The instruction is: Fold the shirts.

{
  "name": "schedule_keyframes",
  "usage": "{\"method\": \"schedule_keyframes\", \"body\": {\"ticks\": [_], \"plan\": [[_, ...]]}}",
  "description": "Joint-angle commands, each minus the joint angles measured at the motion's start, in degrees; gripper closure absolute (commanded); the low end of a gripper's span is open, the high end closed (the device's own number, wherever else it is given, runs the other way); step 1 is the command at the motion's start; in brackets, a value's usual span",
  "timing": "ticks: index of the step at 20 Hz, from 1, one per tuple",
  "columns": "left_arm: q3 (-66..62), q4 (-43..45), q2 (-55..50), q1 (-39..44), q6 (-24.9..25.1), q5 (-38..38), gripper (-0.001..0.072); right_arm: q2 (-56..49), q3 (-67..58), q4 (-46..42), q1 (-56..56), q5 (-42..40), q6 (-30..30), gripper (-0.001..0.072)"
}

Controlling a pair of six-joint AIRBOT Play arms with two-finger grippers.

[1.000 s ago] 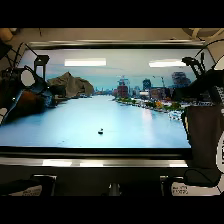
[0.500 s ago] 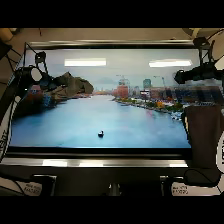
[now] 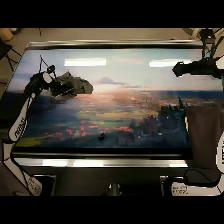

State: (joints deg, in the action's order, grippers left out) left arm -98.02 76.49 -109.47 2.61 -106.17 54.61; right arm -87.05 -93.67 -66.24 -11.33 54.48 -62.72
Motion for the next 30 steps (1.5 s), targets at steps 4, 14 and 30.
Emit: {"method": "schedule_keyframes", "body": {"ticks": [4,14,30], "plan": [[-3.5,-3.0,22.2,7.9,21.8,-2.0,0.0687,8.1,-0.1,0.2,0.1,3.5,4.0,0.0044],[3.9,-2.6,39.4,28.5,18.1,-1.2,0.0686,33.6,-0.1,-13.6,0.1,32.9,2.9,0.0033],[12.7,-3.4,18.5,9.6,16.1,18.9,-0.0013,15.3,24.6,-1.9,9.3,32.4,5.4,0.0004]]}}
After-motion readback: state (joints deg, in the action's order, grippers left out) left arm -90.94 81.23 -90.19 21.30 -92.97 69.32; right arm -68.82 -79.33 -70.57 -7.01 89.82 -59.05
